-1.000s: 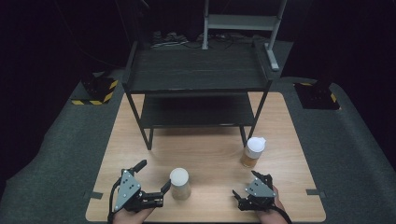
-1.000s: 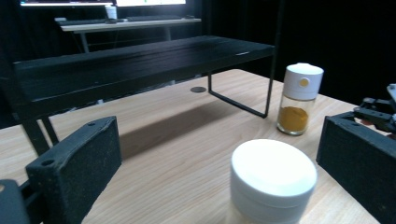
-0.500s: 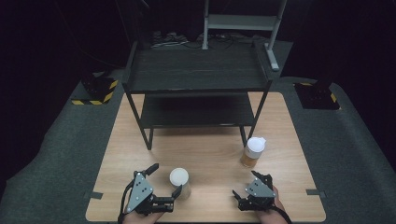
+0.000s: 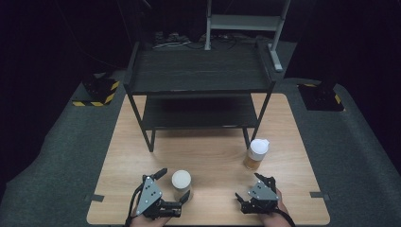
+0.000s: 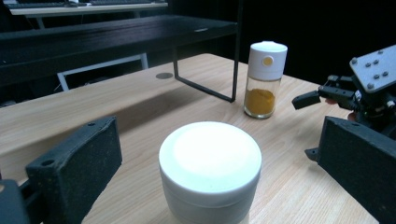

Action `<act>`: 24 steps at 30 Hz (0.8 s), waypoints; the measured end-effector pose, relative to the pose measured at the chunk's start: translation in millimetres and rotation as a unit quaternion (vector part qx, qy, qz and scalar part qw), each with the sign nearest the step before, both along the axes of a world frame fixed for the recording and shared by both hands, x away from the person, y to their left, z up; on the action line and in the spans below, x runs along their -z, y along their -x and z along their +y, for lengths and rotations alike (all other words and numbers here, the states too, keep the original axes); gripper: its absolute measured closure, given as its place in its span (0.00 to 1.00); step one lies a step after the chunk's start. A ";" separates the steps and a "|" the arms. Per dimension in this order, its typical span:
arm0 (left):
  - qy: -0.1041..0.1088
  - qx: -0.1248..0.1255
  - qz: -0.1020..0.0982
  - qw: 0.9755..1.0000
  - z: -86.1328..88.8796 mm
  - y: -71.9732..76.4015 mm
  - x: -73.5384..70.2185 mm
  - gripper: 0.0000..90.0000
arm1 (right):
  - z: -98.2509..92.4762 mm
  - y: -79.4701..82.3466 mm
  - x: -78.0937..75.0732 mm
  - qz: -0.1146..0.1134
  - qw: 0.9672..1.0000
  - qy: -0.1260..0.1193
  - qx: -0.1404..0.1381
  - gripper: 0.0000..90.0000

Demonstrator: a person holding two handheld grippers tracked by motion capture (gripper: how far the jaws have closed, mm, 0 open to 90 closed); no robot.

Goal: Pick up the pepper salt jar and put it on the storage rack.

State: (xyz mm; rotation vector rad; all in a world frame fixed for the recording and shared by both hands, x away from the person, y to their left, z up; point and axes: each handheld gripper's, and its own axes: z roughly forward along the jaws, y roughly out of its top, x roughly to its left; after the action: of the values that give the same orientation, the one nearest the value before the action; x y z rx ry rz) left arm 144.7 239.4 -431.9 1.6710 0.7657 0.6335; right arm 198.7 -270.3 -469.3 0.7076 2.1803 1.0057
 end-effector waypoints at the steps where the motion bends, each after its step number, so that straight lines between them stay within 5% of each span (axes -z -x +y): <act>1: 0.000 0.001 0.000 1.000 -0.3 -0.4 1.0 0.00 | 0.0 0.0 0.0 0.000 1.000 0.000 0.000 0.00; 24: -0.012 0.003 0.036 0.999 -9.7 -12.6 17.3 0.00 | -0.1 0.0 0.0 -0.001 1.000 0.001 -0.001 0.00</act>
State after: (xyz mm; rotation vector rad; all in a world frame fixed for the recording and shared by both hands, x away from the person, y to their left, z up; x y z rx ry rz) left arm 157.3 229.7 -449.2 1.7249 0.8066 0.5838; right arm 198.7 -270.3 -469.3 0.7036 2.1813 1.0054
